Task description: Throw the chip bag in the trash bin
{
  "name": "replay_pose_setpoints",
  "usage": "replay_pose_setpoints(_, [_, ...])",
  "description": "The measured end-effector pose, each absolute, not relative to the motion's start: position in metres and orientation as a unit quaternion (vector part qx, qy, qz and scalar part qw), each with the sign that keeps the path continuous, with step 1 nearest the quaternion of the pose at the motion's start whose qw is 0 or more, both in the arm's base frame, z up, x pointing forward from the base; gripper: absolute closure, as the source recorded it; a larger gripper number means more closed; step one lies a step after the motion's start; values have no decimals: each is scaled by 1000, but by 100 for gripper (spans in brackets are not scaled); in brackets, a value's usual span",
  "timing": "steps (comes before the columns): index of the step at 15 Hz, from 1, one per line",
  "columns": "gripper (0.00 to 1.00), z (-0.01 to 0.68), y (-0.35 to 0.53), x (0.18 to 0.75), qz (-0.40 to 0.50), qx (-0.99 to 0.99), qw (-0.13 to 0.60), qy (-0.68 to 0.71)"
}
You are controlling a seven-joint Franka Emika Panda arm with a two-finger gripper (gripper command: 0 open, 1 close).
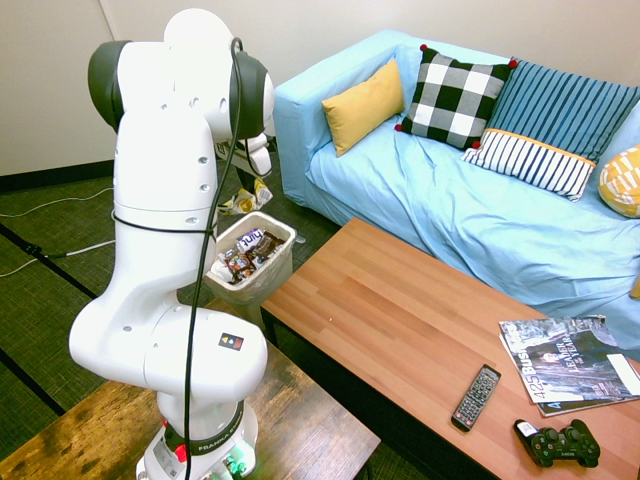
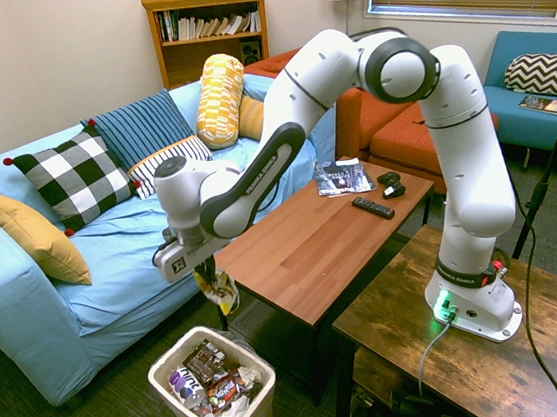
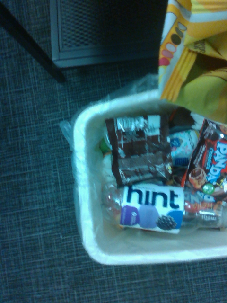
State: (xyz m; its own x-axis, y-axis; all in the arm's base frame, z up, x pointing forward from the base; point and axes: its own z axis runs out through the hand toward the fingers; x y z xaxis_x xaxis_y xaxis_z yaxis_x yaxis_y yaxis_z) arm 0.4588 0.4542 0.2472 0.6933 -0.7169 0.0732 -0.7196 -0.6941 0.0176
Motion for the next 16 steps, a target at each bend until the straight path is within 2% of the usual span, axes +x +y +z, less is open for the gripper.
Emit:
replay_pose_setpoints(4, [100,164,478,456,-10,921,52,-386])
replay_pose_setpoints(5, [0,146,480,456,-26,922,57,-381])
replay_pose_setpoints(8, [0,119,481,459,-57,930,58,-359])
replay_pose_setpoints(16, [0,109,474,467,-71,931,57,-354])
